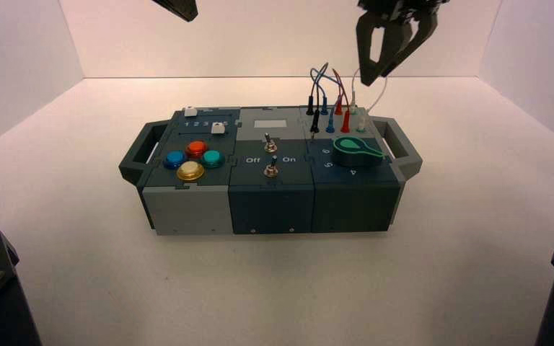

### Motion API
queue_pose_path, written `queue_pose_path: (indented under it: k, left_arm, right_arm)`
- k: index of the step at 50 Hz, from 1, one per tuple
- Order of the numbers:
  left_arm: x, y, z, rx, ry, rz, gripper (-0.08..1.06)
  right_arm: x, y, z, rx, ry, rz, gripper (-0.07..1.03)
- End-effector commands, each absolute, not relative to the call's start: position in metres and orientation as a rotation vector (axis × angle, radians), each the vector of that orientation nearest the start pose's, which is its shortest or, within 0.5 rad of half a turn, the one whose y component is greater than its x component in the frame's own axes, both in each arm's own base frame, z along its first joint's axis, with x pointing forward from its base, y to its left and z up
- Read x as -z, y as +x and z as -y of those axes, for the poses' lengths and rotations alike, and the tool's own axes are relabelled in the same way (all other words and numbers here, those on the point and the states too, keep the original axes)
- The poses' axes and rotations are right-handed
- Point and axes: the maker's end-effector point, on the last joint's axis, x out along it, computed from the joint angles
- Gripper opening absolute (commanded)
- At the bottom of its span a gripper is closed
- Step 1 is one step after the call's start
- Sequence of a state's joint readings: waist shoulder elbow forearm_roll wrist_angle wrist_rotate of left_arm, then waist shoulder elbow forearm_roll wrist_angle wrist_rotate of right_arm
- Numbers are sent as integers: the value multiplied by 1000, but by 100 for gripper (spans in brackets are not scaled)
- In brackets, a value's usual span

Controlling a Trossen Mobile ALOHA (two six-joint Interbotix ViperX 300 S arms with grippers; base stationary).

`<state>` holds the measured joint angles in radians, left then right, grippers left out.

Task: Pull the red wire.

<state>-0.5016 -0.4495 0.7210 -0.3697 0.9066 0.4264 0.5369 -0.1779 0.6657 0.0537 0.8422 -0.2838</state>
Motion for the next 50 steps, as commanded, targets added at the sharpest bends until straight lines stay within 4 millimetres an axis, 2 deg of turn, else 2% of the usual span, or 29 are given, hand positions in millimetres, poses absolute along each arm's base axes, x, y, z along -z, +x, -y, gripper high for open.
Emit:
queue_pose_path:
  k: [1, 26, 50]
  left_arm:
    - [-200, 226, 183, 825, 290, -1061, -3]
    - [-226, 219, 178, 825, 281, -955, -3]
    - [-224, 221, 178, 813, 275, -935, -4]
  right_arm:
    - [-131, 279, -174, -658, -544, -1182, 55]
    - [-114, 294, -180, -653, -565, -1181, 55]
    - [-98, 299, -180, -655, -602, -1210, 55]
